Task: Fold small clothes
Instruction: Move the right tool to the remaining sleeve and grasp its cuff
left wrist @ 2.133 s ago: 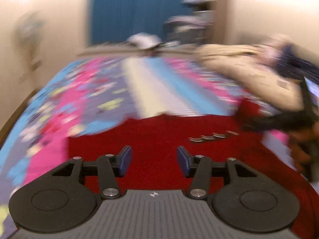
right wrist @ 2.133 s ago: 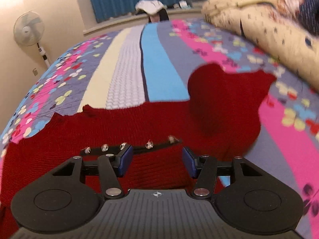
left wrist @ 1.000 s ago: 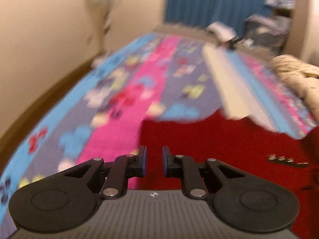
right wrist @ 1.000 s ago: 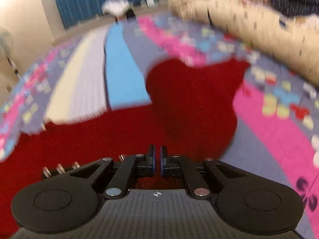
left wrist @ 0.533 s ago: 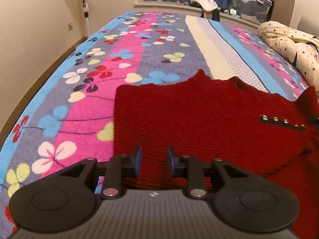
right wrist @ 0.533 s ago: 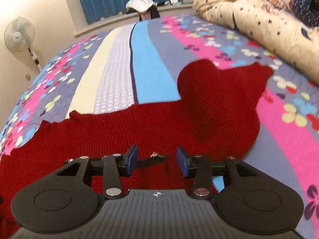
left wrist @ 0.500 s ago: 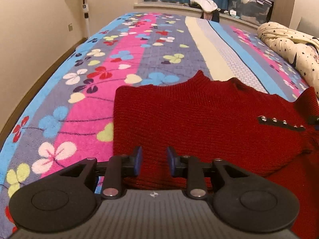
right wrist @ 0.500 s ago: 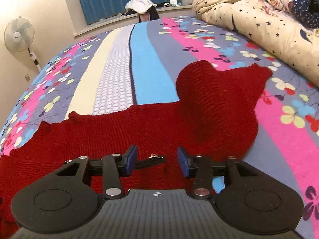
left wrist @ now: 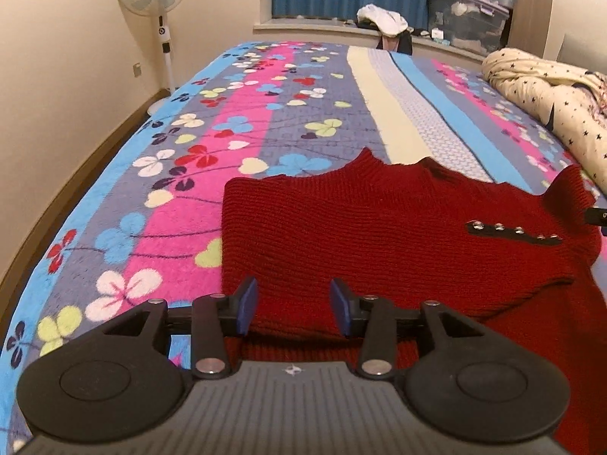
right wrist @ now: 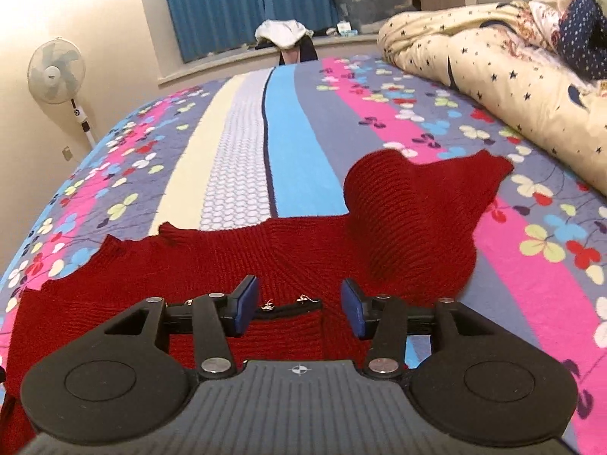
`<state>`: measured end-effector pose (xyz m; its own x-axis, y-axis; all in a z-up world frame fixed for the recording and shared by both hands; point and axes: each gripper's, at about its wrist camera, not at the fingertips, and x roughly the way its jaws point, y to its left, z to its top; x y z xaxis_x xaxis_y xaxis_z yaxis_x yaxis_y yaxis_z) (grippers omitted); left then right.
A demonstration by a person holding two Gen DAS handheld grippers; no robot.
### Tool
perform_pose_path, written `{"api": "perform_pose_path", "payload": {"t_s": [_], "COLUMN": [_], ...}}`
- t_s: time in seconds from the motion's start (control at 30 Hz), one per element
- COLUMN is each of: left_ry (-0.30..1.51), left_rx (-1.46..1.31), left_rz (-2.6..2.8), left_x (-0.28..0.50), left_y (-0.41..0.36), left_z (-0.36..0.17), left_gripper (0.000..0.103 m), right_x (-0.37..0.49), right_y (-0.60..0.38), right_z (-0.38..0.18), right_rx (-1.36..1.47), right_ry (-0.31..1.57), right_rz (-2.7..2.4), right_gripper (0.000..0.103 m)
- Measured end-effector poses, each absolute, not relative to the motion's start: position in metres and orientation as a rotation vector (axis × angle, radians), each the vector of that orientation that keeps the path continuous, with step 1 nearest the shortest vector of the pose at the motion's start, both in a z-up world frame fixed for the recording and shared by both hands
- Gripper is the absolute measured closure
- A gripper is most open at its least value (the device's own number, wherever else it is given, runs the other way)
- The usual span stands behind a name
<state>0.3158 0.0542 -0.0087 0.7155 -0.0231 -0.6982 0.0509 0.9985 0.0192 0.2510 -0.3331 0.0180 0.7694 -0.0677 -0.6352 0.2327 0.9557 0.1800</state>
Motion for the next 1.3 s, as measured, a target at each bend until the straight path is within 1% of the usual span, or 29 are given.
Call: {"api": "perform_pose_path", "payload": {"t_s": [0.27, 0.37, 0.6, 0.77, 0.8, 0.87, 0.9, 0.93, 1.07, 1.13, 1.2, 1.23, 1.27, 1.3], "left_ry": [0.753, 0.762, 0.789, 0.750, 0.738, 0.699, 0.679, 0.665, 0.648, 0.657, 0.662, 0.666, 0.671, 0.676], "left_rx": [0.016, -0.001, -0.045, 0.019, 0.028, 0.020, 0.015, 0.011, -0.017, -0.027, -0.022, -0.020, -0.023, -0.030], "left_rz": [-0.060, -0.061, -0.064, -0.074, -0.068, -0.068, -0.069, -0.066, -0.081, -0.089, -0.100, -0.102, -0.104, -0.106], "left_x": [0.285, 0.277, 0.268, 0.267, 0.268, 0.271, 0.274, 0.278, 0.293, 0.299, 0.303, 0.305, 0.307, 0.309], "left_y": [0.042, 0.035, 0.010, -0.016, -0.018, -0.020, -0.020, -0.021, -0.024, -0.024, -0.024, -0.023, -0.022, -0.021], "left_z": [0.003, -0.001, -0.014, -0.028, -0.030, -0.030, -0.029, -0.029, -0.031, -0.035, -0.037, -0.039, -0.040, -0.041], "left_gripper": [0.053, 0.049, 0.047, 0.046, 0.046, 0.046, 0.046, 0.046, 0.046, 0.046, 0.046, 0.046, 0.046, 0.046], "right_x": [0.205, 0.192, 0.176, 0.176, 0.178, 0.185, 0.189, 0.193, 0.216, 0.232, 0.248, 0.257, 0.265, 0.274], "right_y": [-0.337, -0.343, -0.362, -0.402, -0.413, -0.432, -0.443, -0.452, -0.493, -0.513, -0.531, -0.539, -0.546, -0.552], "right_z": [0.036, 0.034, 0.022, 0.013, 0.011, 0.007, 0.003, -0.002, -0.026, -0.041, -0.056, -0.064, -0.072, -0.079], "right_rx": [0.278, 0.302, 0.355, 0.418, 0.449, 0.483, 0.505, 0.529, 0.642, 0.679, 0.730, 0.755, 0.776, 0.789], "right_ry": [0.564, 0.548, 0.567, 0.544, 0.533, 0.520, 0.510, 0.501, 0.474, 0.468, 0.471, 0.475, 0.476, 0.476], "right_rz": [-0.132, -0.135, -0.166, -0.270, -0.275, -0.288, -0.290, -0.289, -0.353, -0.388, -0.385, -0.380, -0.377, -0.377], "right_gripper": [0.052, 0.052, 0.052, 0.052, 0.054, 0.072, 0.087, 0.092, 0.092, 0.088, 0.088, 0.085, 0.080, 0.069]}}
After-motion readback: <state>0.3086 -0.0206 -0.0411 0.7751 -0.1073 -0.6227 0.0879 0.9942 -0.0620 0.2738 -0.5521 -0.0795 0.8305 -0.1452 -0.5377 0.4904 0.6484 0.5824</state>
